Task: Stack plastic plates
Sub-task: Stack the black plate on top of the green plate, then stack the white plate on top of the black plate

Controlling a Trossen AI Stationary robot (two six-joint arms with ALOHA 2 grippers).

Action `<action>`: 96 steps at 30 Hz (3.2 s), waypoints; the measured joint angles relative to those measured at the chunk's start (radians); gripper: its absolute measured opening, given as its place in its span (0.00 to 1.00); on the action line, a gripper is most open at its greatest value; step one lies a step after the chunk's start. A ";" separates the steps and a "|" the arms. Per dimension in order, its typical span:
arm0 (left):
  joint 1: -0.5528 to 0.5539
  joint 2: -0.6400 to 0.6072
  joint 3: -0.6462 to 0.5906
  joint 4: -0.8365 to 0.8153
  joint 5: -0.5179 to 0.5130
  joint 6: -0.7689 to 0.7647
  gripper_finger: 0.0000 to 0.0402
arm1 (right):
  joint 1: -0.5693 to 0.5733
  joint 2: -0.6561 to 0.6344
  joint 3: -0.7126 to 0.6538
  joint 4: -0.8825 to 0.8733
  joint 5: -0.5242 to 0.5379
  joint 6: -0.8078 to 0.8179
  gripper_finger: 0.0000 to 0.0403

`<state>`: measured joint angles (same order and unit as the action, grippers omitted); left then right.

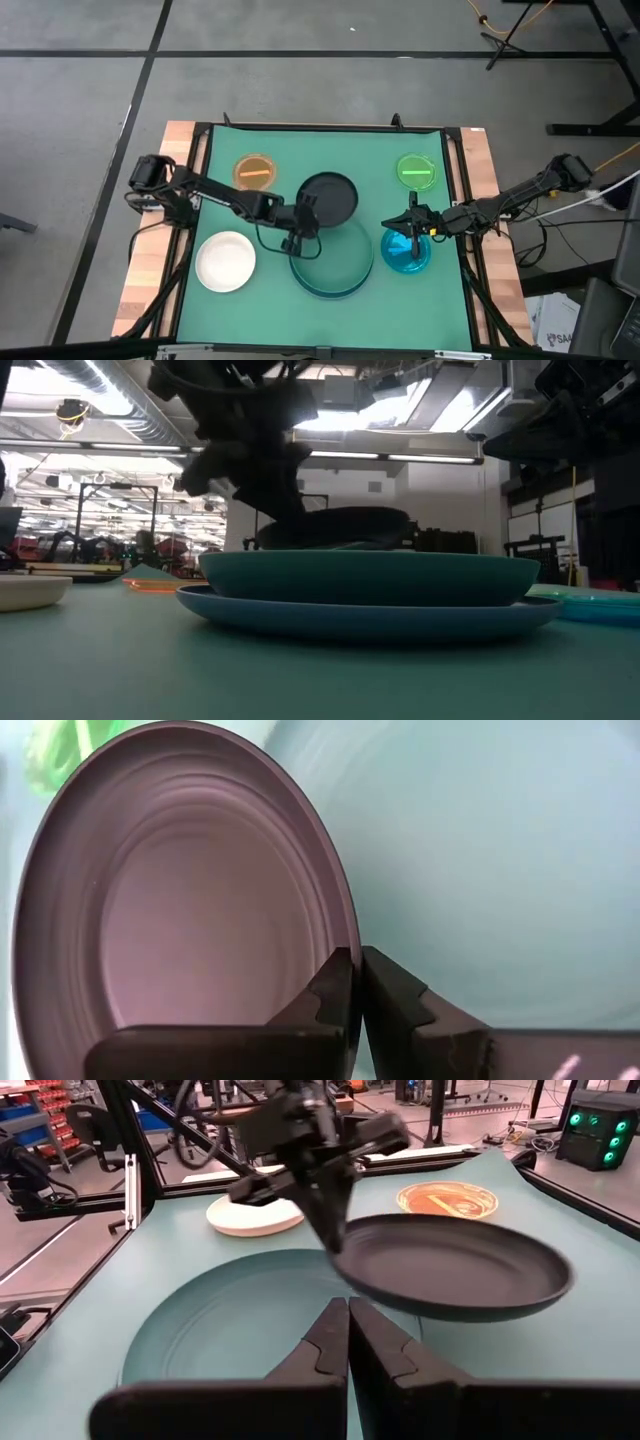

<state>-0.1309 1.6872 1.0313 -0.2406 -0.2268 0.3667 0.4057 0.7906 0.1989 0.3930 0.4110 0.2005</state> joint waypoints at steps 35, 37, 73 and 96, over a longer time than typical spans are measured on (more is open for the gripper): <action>-0.237 0.077 0.001 0.097 0.137 -0.122 0.03 | 0.000 0.000 0.000 -0.025 0.009 0.000 0.00; -0.237 0.095 0.002 0.122 0.139 -0.121 0.03 | 0.000 0.000 0.000 -0.030 0.019 0.002 0.00; -0.283 0.022 0.014 0.111 0.113 -0.349 0.20 | 0.000 0.000 0.000 0.026 0.026 -0.047 0.00; -0.431 0.011 0.014 -0.074 0.087 -0.943 0.20 | 0.000 -0.002 0.000 0.199 0.027 -0.480 0.00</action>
<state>-0.5620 1.6978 1.0454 -0.3143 -0.1398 -0.5766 0.4053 0.7891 0.1993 0.5915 0.4377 -0.2799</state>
